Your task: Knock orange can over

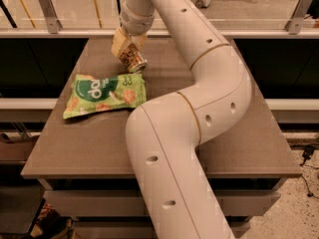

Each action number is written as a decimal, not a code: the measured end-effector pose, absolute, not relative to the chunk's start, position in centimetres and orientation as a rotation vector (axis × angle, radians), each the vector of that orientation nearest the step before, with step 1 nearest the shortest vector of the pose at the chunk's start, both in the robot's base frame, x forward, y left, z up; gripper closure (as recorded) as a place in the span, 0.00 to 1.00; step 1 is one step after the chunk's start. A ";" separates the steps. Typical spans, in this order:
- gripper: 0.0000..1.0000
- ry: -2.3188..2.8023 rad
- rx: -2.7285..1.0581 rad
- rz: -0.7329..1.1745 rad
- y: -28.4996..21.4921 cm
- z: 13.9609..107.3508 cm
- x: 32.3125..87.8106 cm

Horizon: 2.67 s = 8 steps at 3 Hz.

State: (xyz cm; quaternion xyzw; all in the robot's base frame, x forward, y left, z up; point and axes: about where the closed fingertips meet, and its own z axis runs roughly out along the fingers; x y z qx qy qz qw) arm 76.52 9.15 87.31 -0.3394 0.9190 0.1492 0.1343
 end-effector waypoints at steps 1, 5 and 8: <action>1.00 2.661 -0.998 0.439 9.6 86.9 76.6; 1.00 2.674 -1.051 0.492 10.7 84.0 76.8; 0.35 2.638 -1.027 0.503 12.0 83.2 78.2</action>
Offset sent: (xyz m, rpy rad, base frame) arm 0.0359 -0.0039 0.0176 -0.0429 0.0756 0.0372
